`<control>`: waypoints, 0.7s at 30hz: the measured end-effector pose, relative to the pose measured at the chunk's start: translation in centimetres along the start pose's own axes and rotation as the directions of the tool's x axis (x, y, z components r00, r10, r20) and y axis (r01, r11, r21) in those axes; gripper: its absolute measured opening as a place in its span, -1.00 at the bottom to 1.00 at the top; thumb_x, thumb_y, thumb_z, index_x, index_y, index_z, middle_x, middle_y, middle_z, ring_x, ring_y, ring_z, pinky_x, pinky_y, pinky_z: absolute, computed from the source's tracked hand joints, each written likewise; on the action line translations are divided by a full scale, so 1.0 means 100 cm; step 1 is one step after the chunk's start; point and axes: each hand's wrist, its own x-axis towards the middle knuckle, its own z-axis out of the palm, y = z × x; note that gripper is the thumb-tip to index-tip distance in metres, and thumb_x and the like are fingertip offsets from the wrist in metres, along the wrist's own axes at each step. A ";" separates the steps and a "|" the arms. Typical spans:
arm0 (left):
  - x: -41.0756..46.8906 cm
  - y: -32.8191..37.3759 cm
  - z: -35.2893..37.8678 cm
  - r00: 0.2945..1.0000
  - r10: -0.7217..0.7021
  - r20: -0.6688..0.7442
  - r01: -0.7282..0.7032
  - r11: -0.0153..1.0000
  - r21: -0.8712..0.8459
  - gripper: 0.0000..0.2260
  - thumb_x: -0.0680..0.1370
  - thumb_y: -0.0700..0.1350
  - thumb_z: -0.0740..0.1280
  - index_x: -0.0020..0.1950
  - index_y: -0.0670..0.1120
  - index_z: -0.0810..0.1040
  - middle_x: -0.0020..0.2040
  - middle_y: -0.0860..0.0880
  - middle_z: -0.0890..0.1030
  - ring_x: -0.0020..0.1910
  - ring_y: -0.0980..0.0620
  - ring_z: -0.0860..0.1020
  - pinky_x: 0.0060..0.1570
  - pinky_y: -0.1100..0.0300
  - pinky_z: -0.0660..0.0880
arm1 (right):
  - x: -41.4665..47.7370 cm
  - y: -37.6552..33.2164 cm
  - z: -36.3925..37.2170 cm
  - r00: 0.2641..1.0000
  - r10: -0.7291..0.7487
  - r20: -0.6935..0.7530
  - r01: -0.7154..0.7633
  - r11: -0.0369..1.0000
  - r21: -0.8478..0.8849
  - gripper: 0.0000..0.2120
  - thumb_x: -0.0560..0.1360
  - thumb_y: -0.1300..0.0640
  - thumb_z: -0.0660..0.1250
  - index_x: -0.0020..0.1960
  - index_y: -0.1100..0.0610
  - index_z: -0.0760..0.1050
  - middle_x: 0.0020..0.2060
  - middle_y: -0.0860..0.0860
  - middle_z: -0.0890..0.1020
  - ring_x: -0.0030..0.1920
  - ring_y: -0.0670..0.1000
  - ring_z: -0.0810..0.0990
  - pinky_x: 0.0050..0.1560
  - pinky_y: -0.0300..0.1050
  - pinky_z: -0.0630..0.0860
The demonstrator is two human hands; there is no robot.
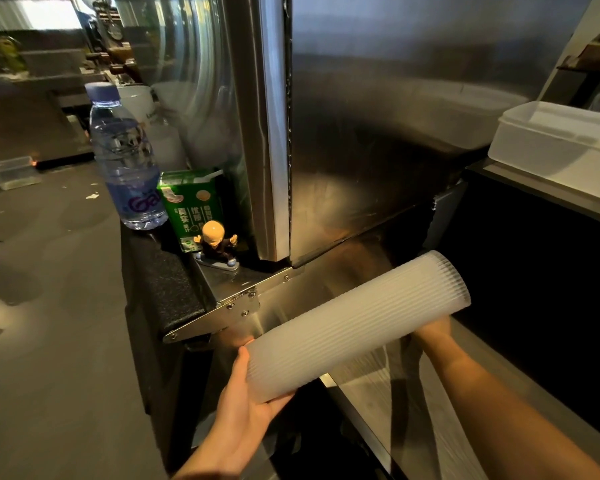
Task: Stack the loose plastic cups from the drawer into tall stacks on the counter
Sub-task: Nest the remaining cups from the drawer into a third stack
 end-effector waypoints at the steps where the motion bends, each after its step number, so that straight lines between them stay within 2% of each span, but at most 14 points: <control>1: -0.002 0.002 0.001 1.000 -0.013 0.020 0.013 1.000 0.017 -0.71 0.56 0.10 0.17 0.24 0.05 0.44 0.16 -0.16 0.48 0.09 -0.19 0.51 -0.13 -0.09 0.51 | -0.002 0.002 0.000 1.000 0.016 0.000 -0.016 1.000 0.001 -0.81 0.48 0.18 0.32 -0.30 0.10 0.42 -0.34 0.02 0.53 -0.31 -0.03 0.54 -0.24 -0.09 0.54; 4: -0.004 0.002 0.003 0.999 -0.009 0.044 0.008 1.000 0.030 -0.72 0.58 0.09 0.15 0.24 0.05 0.44 0.15 -0.15 0.49 0.09 -0.18 0.51 -0.12 -0.08 0.51 | -0.006 0.013 0.001 1.000 0.013 0.007 -0.013 1.000 0.026 -0.85 0.48 0.14 0.31 -0.27 0.10 0.45 -0.32 0.03 0.57 -0.28 0.01 0.56 -0.19 0.03 0.57; 8: -0.006 0.001 0.007 0.999 0.006 0.050 -0.009 0.998 0.057 -0.72 0.60 0.07 0.12 0.26 0.04 0.43 0.15 -0.15 0.49 0.09 -0.18 0.50 -0.12 -0.09 0.50 | -0.013 0.016 -0.006 0.999 -0.029 0.015 0.027 0.988 0.152 -0.88 0.49 0.13 0.29 -0.20 0.14 0.46 -0.30 0.04 0.57 -0.27 -0.01 0.56 -0.36 -0.19 0.42; 10: -0.004 0.001 0.009 0.998 0.016 0.054 -0.019 0.998 0.059 -0.72 0.60 0.07 0.12 0.26 0.04 0.44 0.15 -0.15 0.49 0.09 -0.19 0.50 -0.11 -0.08 0.50 | -0.011 0.020 -0.007 0.999 0.022 0.040 -0.030 0.974 0.223 -0.86 0.50 0.12 0.28 -0.19 0.16 0.46 -0.30 0.07 0.57 -0.24 0.07 0.59 -0.38 -0.19 0.42; 12: -0.003 0.001 0.010 0.998 0.021 0.052 -0.024 0.998 0.060 -0.73 0.60 0.07 0.12 0.24 0.04 0.44 0.14 -0.15 0.49 0.10 -0.19 0.50 -0.10 -0.08 0.51 | -0.010 0.017 -0.015 0.989 0.144 0.025 -0.144 0.932 0.333 -0.83 0.52 0.16 0.24 -0.24 0.16 0.42 -0.35 0.09 0.52 -0.22 0.16 0.58 -0.35 -0.15 0.42; 13: -0.003 0.000 0.010 0.999 0.024 0.039 -0.026 0.998 0.064 -0.73 0.60 0.07 0.12 0.24 0.04 0.45 0.14 -0.15 0.49 0.10 -0.20 0.50 -0.10 -0.09 0.51 | -0.012 0.013 -0.022 0.985 0.170 -0.006 -0.155 0.909 0.387 -0.80 0.54 0.19 0.21 -0.26 0.12 0.39 -0.37 0.05 0.48 -0.24 0.13 0.55 -0.34 -0.16 0.39; 15: 0.000 -0.001 0.008 0.999 0.024 0.035 -0.026 0.998 0.061 -0.74 0.60 0.08 0.13 0.22 0.05 0.46 0.14 -0.15 0.49 0.10 -0.19 0.50 -0.10 -0.09 0.51 | -0.020 0.001 -0.041 0.988 0.084 -0.126 -0.013 0.875 0.485 -0.82 0.55 0.23 0.18 -0.21 0.06 0.40 -0.32 -0.05 0.46 -0.25 -0.03 0.48 -0.27 -0.23 0.38; 17: 0.001 -0.001 0.007 0.999 0.018 0.041 -0.021 0.998 0.062 -0.75 0.59 0.09 0.13 0.19 0.05 0.47 0.14 -0.14 0.51 0.09 -0.18 0.52 -0.09 -0.08 0.52 | -0.029 -0.010 -0.063 0.958 -0.002 -0.288 0.161 0.833 0.530 -0.87 0.55 0.23 0.18 -0.03 0.05 0.46 -0.22 -0.13 0.50 -0.18 -0.15 0.48 -0.15 -0.28 0.42; 18: 0.001 -0.001 0.007 0.999 0.018 0.042 -0.020 0.998 0.060 -0.76 0.59 0.09 0.13 0.16 0.05 0.48 0.13 -0.14 0.51 0.08 -0.18 0.52 -0.10 -0.09 0.51 | -0.032 -0.015 -0.073 0.936 -0.007 -0.352 0.214 0.805 0.554 -0.85 0.55 0.23 0.17 -0.01 0.03 0.46 -0.20 -0.15 0.50 -0.16 -0.19 0.47 -0.12 -0.30 0.42; 21: 0.001 -0.002 0.008 0.999 0.024 0.043 -0.026 0.998 0.056 -0.77 0.59 0.08 0.14 0.14 0.05 0.49 0.10 -0.14 0.51 0.06 -0.18 0.52 -0.11 -0.09 0.51 | -0.040 -0.028 -0.099 0.876 0.040 -0.481 0.322 0.694 0.644 -0.74 0.54 0.27 0.11 -0.15 -0.05 0.43 -0.22 -0.15 0.51 -0.18 -0.21 0.48 -0.07 -0.33 0.42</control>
